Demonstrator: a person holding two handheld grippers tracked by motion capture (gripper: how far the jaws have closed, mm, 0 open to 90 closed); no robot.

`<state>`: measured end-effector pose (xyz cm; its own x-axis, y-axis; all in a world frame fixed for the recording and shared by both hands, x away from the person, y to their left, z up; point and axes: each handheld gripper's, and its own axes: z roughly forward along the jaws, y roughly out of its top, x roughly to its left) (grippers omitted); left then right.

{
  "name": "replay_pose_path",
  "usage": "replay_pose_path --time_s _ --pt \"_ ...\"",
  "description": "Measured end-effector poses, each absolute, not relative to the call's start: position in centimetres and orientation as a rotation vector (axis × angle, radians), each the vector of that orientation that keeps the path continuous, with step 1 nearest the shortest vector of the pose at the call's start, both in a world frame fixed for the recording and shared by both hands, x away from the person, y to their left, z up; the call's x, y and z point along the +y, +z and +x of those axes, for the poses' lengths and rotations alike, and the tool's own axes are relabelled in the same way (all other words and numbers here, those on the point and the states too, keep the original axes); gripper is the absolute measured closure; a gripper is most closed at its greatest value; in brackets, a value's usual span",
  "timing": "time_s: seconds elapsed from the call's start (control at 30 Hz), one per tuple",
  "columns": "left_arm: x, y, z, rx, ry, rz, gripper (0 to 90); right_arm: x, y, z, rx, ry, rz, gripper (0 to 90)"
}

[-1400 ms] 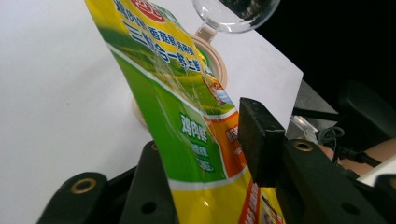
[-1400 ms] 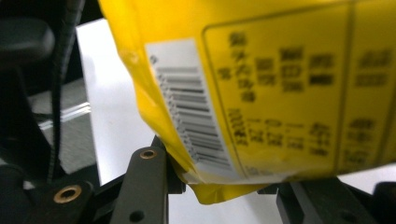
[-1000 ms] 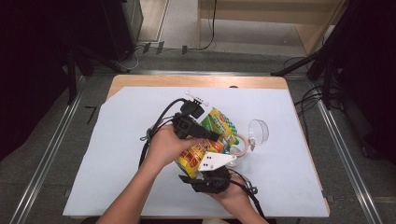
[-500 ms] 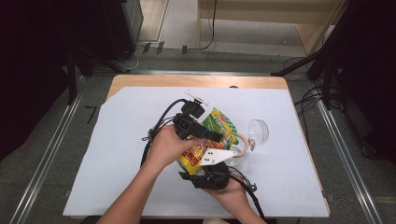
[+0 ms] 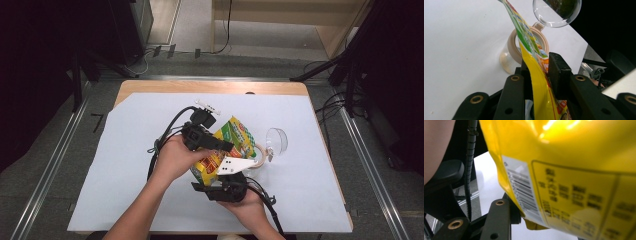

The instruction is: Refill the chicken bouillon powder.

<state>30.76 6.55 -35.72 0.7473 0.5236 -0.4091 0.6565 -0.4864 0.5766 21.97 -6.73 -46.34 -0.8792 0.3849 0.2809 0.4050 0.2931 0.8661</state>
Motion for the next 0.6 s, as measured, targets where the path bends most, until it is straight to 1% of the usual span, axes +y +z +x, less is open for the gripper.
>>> replay_pose_path --time_s 0.1,0.17,0.23,0.33,0.5,0.6 --pt "6.5 -35.66 30.73 0.872 -0.228 2.199 77.8 -6.66 -46.27 21.87 -2.52 -1.685 -0.757 61.0" --pt "6.42 -35.6 30.65 0.863 -0.223 2.207 79.5 -6.44 -46.28 21.8 -2.537 -1.682 -0.72 57.3" --pt "6.37 -35.51 30.55 0.858 -0.222 2.212 81.0 -6.18 -46.28 21.56 -2.577 -1.672 -0.698 56.9" --pt "6.34 -35.44 30.5 0.859 -0.218 2.212 81.8 -6.09 -46.19 21.46 -2.606 -1.677 -0.7 63.0" --pt "6.04 -35.4 30.42 0.848 -0.199 2.209 81.0 -6.18 -46.13 21.62 -2.605 -1.663 -0.74 65.5" --pt "6.19 -35.37 30.57 0.86 -0.214 2.185 77.4 -6.31 -45.98 21.67 -2.573 -1.682 -0.745 65.7"
